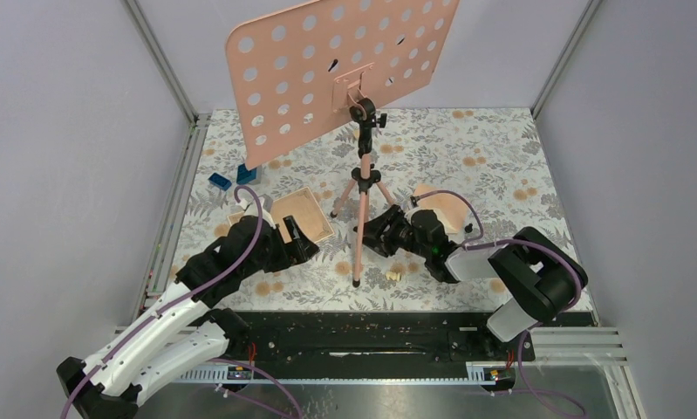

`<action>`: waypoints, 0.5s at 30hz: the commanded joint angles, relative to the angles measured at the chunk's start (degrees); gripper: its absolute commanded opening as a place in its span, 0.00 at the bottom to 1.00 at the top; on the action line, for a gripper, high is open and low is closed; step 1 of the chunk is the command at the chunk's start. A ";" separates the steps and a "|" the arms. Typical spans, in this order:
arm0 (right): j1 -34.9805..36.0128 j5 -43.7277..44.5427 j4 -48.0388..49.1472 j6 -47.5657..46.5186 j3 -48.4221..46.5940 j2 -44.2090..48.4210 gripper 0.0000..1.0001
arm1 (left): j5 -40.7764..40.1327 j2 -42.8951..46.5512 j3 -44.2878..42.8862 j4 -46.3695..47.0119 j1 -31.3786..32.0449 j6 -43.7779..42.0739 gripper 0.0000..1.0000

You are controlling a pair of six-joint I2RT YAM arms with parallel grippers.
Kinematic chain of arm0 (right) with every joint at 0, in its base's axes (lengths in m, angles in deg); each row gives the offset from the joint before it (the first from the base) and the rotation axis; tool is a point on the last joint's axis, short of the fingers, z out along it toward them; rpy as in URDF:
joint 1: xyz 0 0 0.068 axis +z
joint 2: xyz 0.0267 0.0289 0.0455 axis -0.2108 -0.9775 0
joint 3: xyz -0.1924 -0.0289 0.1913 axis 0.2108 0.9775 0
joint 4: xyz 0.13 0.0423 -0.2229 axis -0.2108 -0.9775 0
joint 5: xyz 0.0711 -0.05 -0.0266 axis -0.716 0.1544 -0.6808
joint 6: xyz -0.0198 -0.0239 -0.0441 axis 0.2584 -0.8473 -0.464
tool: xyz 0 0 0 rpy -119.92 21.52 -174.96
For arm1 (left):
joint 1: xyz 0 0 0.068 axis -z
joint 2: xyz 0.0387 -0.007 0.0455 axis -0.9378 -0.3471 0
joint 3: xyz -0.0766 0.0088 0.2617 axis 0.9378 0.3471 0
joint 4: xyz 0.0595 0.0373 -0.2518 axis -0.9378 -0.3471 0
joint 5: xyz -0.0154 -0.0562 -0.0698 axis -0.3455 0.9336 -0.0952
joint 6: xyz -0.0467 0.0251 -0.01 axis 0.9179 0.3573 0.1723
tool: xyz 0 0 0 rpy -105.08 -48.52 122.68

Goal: Place the letter into the envelope and seal it
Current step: Move the distractor to the center of the board.

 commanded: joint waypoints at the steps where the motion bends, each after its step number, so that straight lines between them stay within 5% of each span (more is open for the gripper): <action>1: 0.20 2.25 2.83 -0.81 -3.90 -1.58 0.57 | -0.93 0.17 -2.41 0.83 -0.27 -0.84 0.81; 15: -0.06 3.30 1.62 -3.29 -11.12 -6.38 0.58 | -1.54 0.86 -2.74 -0.32 -0.29 -1.25 0.81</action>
